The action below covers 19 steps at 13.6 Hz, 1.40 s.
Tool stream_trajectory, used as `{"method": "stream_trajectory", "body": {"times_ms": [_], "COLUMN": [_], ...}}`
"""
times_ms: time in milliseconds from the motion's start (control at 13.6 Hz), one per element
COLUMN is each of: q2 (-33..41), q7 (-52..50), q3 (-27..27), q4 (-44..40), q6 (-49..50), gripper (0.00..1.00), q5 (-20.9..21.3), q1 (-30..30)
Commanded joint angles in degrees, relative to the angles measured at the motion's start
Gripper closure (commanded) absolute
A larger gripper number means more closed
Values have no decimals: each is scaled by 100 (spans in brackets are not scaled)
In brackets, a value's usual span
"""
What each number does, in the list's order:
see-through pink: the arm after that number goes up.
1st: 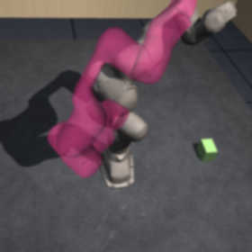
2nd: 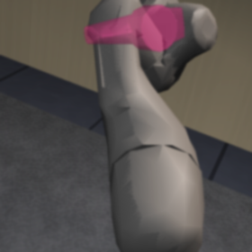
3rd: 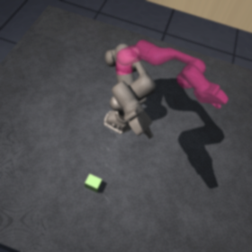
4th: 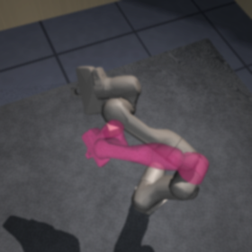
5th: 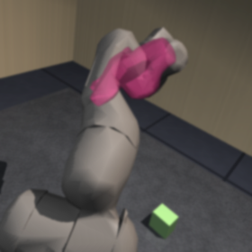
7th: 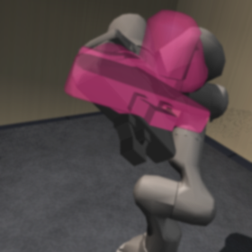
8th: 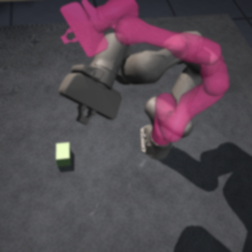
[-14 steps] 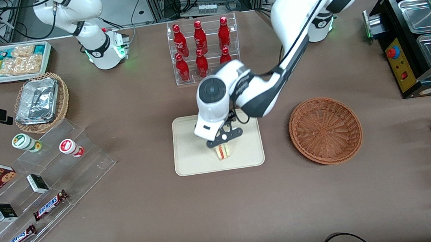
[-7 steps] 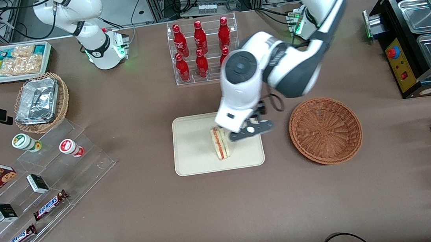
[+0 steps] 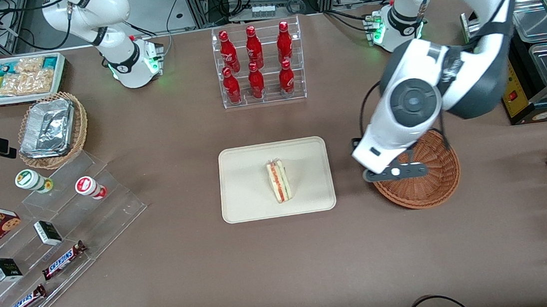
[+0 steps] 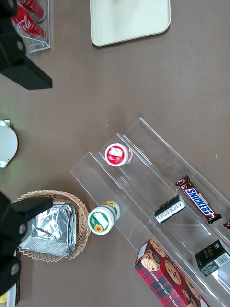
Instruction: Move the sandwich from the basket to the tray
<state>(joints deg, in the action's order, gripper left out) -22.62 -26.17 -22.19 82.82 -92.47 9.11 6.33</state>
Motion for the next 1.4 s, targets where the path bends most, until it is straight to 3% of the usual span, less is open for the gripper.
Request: {"method": "stream_trajectory", "body": {"times_ms": [0, 221, 369, 664, 885, 1328], "q2": [643, 1240, 1548, 2129, 2341, 2727], "q7": [725, 1646, 2254, 3133, 3162, 3171], "q3": [-22, 30, 660, 1154, 1314, 1885], "q4": [602, 980, 1034, 1184, 1096, 849], "q6": [-96, -44, 245, 632, 1063, 1565], "gripper": [0, 0, 0, 0, 0, 0], "q5": [-260, -549, -612, -613, -656, -885], "q1": [-438, -886, -687, -712, -1001, -1028]}}
